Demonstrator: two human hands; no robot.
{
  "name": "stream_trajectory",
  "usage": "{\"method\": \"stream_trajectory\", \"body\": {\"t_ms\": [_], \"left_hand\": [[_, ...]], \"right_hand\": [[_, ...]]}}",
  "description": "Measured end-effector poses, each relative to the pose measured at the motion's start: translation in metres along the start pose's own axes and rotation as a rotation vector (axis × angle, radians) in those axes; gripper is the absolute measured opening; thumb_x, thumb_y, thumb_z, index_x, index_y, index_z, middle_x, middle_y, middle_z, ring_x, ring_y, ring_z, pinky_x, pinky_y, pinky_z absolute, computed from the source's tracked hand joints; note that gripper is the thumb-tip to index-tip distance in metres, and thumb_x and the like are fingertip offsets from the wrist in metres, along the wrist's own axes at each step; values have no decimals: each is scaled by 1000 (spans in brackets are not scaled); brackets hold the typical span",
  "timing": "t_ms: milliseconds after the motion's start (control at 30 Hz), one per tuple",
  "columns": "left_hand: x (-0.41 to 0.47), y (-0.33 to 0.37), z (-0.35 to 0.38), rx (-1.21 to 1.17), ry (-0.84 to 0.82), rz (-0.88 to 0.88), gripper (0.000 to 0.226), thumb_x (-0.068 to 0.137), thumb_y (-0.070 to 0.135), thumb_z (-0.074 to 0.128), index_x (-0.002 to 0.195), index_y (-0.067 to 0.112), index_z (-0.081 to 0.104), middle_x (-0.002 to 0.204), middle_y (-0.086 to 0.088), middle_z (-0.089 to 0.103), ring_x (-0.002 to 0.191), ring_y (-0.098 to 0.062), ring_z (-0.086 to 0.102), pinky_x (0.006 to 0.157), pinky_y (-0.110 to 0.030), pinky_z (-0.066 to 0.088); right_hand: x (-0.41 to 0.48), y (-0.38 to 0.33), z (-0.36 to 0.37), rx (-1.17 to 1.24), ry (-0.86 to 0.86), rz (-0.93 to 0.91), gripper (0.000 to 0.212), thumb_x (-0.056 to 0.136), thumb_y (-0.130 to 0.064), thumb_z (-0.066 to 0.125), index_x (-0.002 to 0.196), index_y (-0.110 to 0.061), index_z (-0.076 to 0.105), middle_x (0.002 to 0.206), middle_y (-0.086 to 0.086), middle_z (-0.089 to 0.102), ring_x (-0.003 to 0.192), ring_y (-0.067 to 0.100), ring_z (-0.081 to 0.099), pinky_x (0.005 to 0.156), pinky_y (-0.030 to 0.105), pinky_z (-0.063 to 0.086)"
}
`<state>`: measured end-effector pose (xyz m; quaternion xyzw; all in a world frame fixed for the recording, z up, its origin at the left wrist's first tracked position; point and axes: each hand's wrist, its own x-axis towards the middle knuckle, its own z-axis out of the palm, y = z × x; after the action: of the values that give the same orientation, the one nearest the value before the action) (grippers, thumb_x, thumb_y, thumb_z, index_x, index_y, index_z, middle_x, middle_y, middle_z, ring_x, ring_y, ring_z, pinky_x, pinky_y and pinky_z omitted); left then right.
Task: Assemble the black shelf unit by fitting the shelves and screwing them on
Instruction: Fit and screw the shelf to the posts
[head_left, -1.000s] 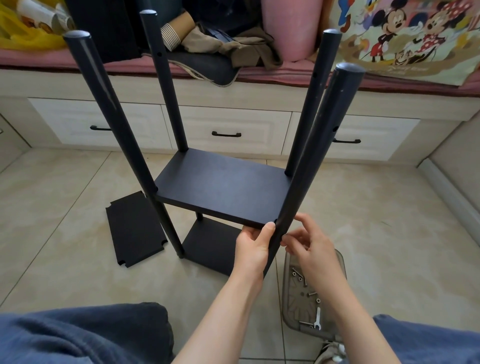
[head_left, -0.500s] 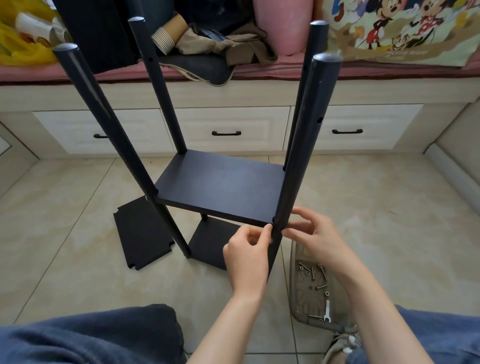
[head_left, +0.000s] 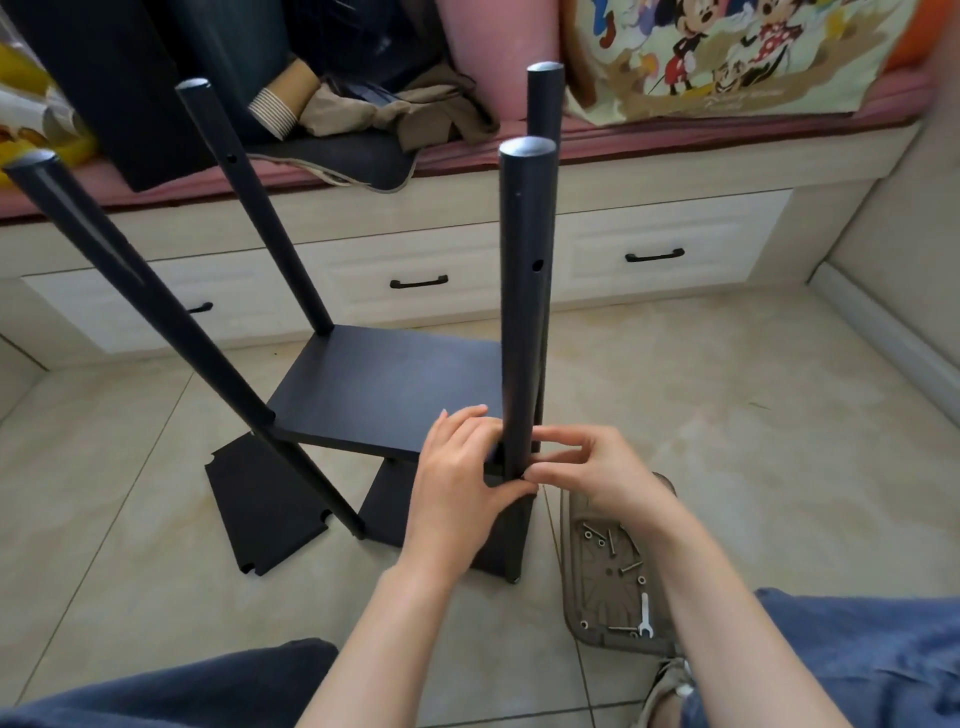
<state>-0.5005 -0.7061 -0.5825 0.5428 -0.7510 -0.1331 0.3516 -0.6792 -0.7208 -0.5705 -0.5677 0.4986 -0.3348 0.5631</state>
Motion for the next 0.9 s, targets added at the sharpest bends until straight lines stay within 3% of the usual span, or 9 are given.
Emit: {"method": "stream_trajectory", "body": {"t_ms": [100, 200, 300, 433, 600, 767, 900], "left_hand": [[0, -1, 0, -27, 3, -21, 43, 73, 27, 89, 112, 17, 72, 116, 7, 71, 127, -14, 55, 120, -40, 29], [-1, 0, 2, -35, 12, -33, 42, 73, 24, 90, 110, 18, 71, 115, 7, 70, 125, -15, 56, 120, -43, 31], [-1, 0, 3, -35, 17, -29, 42, 73, 22, 90, 110, 18, 70, 113, 9, 69, 125, -15, 56, 121, -40, 27], [0, -1, 0, -46, -12, -21, 47, 77, 21, 87, 119, 22, 67, 123, 12, 66, 133, -11, 51, 125, -27, 10], [3, -4, -6, -40, -65, -29, 61, 80, 20, 85, 135, 23, 60, 140, 9, 59, 142, -15, 45, 121, -14, -5], [2, -6, -7, 64, -94, 18, 58, 85, 30, 80, 139, 26, 59, 148, 10, 54, 150, -12, 32, 123, -21, -5], [2, -6, -5, 93, -102, -3, 51, 87, 33, 77, 135, 26, 63, 145, 8, 57, 149, -14, 33, 124, -30, -2]], "right_hand": [[-3, 1, -1, 39, -13, 64, 31, 81, -35, 68, 108, -50, 69, 96, -6, 78, 97, 6, 71, 90, 32, 51], [3, 5, 3, 156, 90, 149, 30, 94, -31, 52, 124, -32, 53, 94, -1, 78, 93, 12, 74, 98, 44, 50], [10, -2, 12, 144, 131, 222, 32, 104, -39, 42, 127, -19, 50, 94, 0, 78, 92, 12, 73, 100, 44, 51], [14, -5, 22, 105, 106, 268, 39, 103, -42, 46, 134, -18, 49, 112, 4, 71, 103, 17, 69, 93, 44, 57], [15, -7, 20, 133, 60, 279, 31, 102, -36, 50, 129, -21, 46, 111, 4, 70, 100, 13, 68, 82, 44, 61], [13, -7, 20, 104, 62, 267, 30, 102, -37, 50, 129, -22, 47, 112, 2, 70, 97, 8, 66, 82, 40, 60], [9, -5, 10, 219, 34, 258, 34, 103, -39, 47, 132, -22, 52, 109, -2, 75, 104, 13, 69, 96, 46, 54]]}}
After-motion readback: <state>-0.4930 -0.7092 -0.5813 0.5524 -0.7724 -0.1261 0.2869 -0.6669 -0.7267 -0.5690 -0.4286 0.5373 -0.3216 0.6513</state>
